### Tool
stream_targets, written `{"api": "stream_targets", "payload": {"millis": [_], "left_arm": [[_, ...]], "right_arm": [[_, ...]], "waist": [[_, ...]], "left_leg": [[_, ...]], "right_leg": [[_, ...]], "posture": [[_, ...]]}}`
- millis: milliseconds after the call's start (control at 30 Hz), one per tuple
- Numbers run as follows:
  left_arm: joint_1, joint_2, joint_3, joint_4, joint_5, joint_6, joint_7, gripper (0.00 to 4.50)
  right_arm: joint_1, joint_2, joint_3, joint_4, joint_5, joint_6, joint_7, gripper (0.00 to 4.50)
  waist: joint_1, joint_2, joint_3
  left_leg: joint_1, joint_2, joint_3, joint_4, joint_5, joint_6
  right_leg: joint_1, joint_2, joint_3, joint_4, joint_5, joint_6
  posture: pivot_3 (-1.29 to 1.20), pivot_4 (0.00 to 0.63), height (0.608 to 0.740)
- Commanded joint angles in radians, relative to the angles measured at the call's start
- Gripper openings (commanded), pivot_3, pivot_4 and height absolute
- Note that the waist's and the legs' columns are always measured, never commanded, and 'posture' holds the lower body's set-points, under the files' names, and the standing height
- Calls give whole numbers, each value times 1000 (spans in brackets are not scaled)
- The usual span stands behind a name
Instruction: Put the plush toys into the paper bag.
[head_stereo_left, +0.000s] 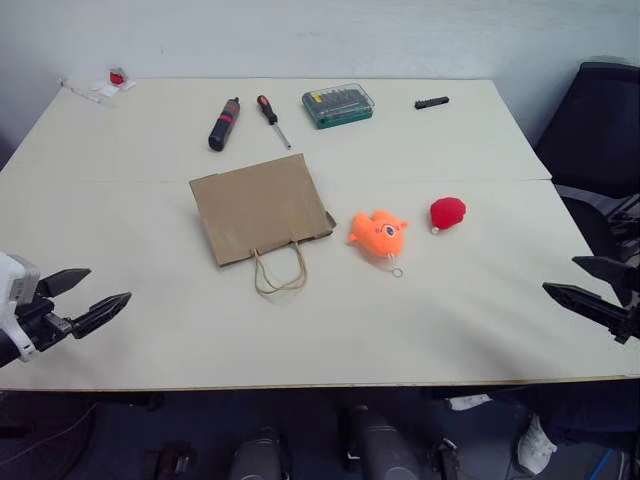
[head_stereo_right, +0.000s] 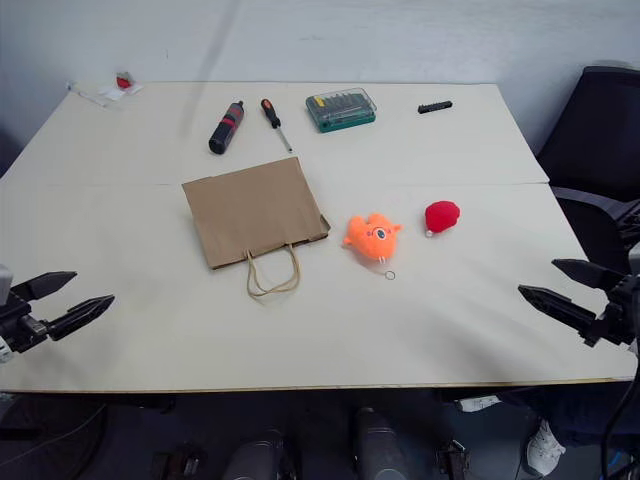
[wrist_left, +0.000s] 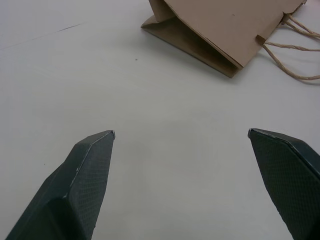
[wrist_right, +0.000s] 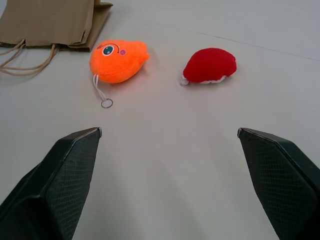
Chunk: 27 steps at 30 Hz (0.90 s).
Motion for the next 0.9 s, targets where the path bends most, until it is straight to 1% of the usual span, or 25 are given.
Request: {"api": "stream_targets", "payload": {"millis": [33,367,567,667,767,833,900], "left_arm": [[-4,8,10,-19,6,-10,2,4500],[1,20,-8,-23,15,-9,-20,4500],[-37,42,-19,-4,15,-4,-28,4500],[-70,73,-78,-33,28,-25,-66,4500],[-123,110,-159,-66,31,-40,-110,4500],[-214,139,-283,-84,45,-73,-173,4500],[-332,152,-431,-58,121,-159,-226,4500]], "right_arm": [[-5,-2,-25,-27,19,5,-6,4470],[-10,-6,-10,-37,10,-3,-22,4470],[8,9,-17,-56,9,-6,-36,4470],[24,16,-24,-109,20,0,-48,4470],[25,10,-16,-198,61,30,-57,4470],[24,2,21,-307,107,58,-66,4470],[7,-2,80,-420,157,78,-85,4470]], "waist": [[0,0,0],[0,0,0],[1,0,0],[2,0,0],[5,0,0],[6,0,0],[7,0,0]], "left_leg": [[0,0,0,0,0,0],[0,0,0,0,0,0],[0,0,0,1,0,0],[0,0,0,1,0,0],[0,0,0,1,0,0],[0,0,0,1,0,-1],[0,0,0,2,1,-2]], "right_leg": [[0,0,0,0,0,0],[0,0,0,0,0,0],[0,0,0,1,0,0],[0,0,0,1,0,0],[0,0,0,1,0,0],[0,0,0,1,0,1],[1,0,-1,2,0,1]], "posture": [[0,150,740],[0,150,740],[0,150,740],[0,150,740],[0,150,740],[0,150,740],[0,150,740]]}}
